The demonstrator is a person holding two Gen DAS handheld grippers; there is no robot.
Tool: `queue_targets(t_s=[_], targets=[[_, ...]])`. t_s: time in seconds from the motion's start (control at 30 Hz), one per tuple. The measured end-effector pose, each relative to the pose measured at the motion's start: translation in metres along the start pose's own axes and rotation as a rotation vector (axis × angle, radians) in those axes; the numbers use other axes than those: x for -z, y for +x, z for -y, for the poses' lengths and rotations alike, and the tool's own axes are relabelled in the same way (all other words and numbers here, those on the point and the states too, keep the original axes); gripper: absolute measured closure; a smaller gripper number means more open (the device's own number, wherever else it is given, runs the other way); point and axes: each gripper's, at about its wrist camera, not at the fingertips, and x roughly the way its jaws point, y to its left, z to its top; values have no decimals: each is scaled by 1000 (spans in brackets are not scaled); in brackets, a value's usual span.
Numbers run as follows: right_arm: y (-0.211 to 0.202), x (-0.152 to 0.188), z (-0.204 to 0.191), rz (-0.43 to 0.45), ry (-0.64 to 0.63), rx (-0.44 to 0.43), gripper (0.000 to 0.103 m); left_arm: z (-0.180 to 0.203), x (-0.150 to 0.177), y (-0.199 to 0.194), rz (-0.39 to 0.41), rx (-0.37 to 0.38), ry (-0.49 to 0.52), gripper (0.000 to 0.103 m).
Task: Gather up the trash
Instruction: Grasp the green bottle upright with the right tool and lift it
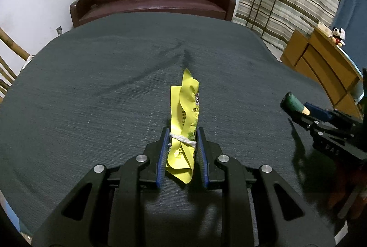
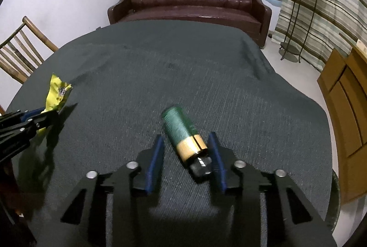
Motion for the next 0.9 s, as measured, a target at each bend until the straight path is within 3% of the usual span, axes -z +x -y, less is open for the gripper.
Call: queue_targets(t_s=[0.07, 0.3, 0.47, 0.73, 0.9], targets=[[0, 2, -3, -5, 4, -7, 78, 1, 1, 0, 0, 6, 4, 80], [-6, 9, -2, -16, 43, -35, 78, 10, 1, 0, 3, 24, 20, 80], [-4, 5, -1, -8, 52, -27, 62, 9, 1, -1, 10, 19, 16, 80], [6, -6, 0, -2, 67, -7, 62, 7, 0, 1, 15, 7, 5, 80], [8, -3, 1, -15, 61, -6, 77, 9, 0, 2, 16, 4, 7, 80]])
